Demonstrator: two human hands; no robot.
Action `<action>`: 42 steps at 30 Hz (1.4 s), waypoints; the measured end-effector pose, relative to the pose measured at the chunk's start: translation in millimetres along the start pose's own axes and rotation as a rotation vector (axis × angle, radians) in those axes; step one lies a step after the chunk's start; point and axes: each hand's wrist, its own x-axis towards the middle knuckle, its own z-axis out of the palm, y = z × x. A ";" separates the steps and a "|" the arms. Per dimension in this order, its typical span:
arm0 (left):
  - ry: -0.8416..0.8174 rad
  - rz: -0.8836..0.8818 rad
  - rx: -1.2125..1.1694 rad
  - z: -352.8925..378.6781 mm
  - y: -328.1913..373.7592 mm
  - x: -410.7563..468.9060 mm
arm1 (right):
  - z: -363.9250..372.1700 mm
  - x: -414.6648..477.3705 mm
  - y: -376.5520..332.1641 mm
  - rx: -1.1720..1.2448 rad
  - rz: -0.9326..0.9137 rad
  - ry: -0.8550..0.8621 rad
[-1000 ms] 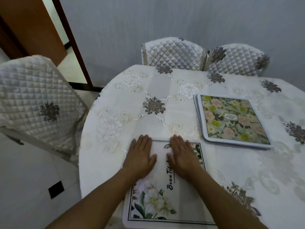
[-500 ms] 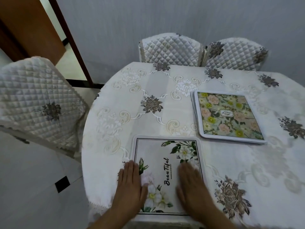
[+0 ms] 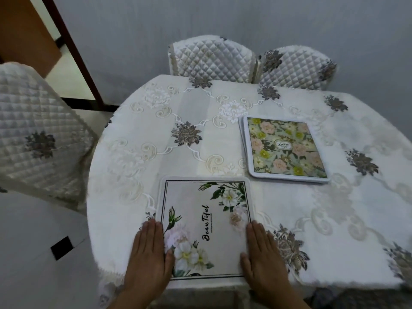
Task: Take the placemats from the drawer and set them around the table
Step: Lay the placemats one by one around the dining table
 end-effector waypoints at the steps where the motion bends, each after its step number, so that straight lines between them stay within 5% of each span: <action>1: -0.002 -0.002 0.005 0.3 -1.6 -0.6 | 0.1 -0.1 -1.7 0.005 0.000 0.000; 12: 0.015 -0.069 0.059 -6.7 14.9 5.6 | 2.1 0.4 8.1 0.049 -0.055 0.106; 19: 0.037 -0.198 0.023 -26.7 101.5 50.0 | -29.1 20.7 64.9 0.258 -0.227 0.216; 23: 0.136 -0.183 -0.085 -27.1 178.1 130.2 | -79.3 81.6 157.8 0.480 -0.010 0.305; 30: 0.053 -0.239 -0.230 -2.0 281.9 258.6 | -121.7 182.7 287.3 0.430 0.350 0.312; 36: 0.032 -0.538 -0.415 6.4 312.5 308.2 | -123.8 221.1 306.7 0.591 0.454 0.164; 42: 0.152 -0.566 -0.482 0.9 316.7 316.1 | -126.6 230.9 297.3 0.549 0.455 0.318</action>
